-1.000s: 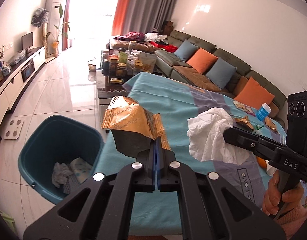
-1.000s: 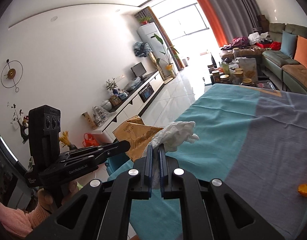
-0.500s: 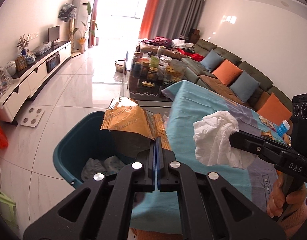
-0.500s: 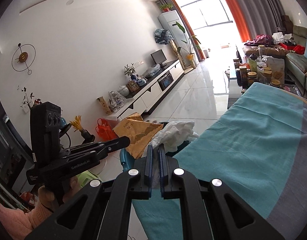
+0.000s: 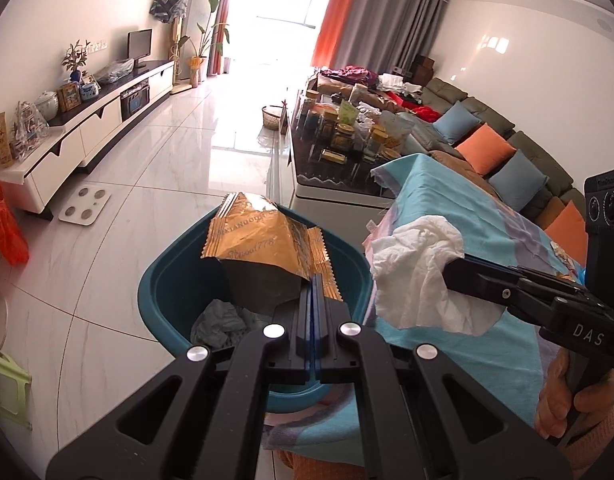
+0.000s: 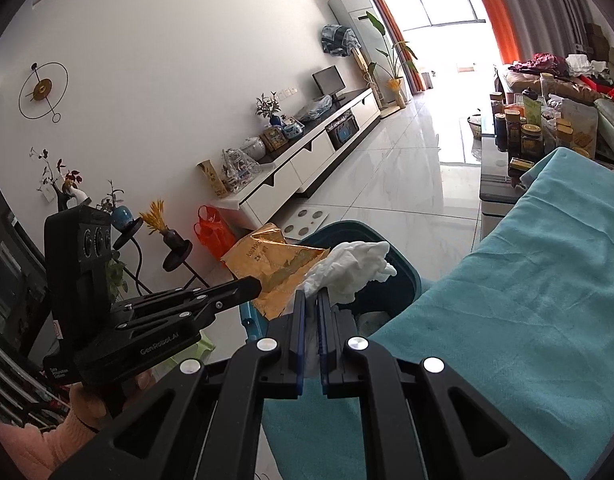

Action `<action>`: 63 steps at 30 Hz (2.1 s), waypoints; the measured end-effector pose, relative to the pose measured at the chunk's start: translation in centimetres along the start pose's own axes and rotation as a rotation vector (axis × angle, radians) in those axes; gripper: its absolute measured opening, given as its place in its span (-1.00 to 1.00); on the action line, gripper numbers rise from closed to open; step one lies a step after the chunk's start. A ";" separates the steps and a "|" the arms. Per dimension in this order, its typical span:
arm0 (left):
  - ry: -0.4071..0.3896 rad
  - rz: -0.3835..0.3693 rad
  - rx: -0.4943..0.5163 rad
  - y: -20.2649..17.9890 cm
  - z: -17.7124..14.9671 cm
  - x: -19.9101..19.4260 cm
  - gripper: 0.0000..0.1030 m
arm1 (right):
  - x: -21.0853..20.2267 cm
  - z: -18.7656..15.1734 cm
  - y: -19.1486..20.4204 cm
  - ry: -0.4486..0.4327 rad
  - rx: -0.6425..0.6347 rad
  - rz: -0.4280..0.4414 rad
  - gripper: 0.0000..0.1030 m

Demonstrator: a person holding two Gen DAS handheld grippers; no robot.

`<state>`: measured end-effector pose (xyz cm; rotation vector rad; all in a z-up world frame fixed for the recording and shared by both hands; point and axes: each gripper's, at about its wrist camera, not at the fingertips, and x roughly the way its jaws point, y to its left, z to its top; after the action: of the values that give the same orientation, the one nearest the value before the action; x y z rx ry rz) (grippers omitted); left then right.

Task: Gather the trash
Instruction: 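Carry the gold wrapper and white tissue over the teal bin with both grippers, then open both grippers to drop the wrapper and tissue into the bin, then move both open grippers back over the table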

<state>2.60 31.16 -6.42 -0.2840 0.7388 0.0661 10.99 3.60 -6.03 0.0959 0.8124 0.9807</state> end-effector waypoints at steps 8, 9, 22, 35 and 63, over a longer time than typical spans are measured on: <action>0.044 0.031 0.000 0.4 -0.4 2.6 -0.98 | 3.6 0.6 -0.2 0.072 0.004 -0.029 -0.90; 0.050 0.033 0.000 0.5 -0.4 2.9 -0.98 | 4.0 0.7 -0.3 0.080 0.006 -0.033 -0.90; 0.105 0.064 -0.009 1.3 -0.6 6.6 -0.98 | 7.7 1.4 -0.6 0.177 0.025 -0.064 -0.84; 0.099 0.060 -0.027 1.0 -0.8 7.1 -0.92 | 7.8 1.4 -1.3 0.187 0.058 -0.073 -0.77; -0.001 -0.429 0.385 -25.1 -5.4 1.6 0.19 | -21.0 -8.8 -8.4 -0.229 0.190 -0.404 -0.31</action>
<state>4.26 5.56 -5.47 -0.0693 0.6609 -0.4785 5.03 -19.83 -3.87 0.1960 0.6774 0.4999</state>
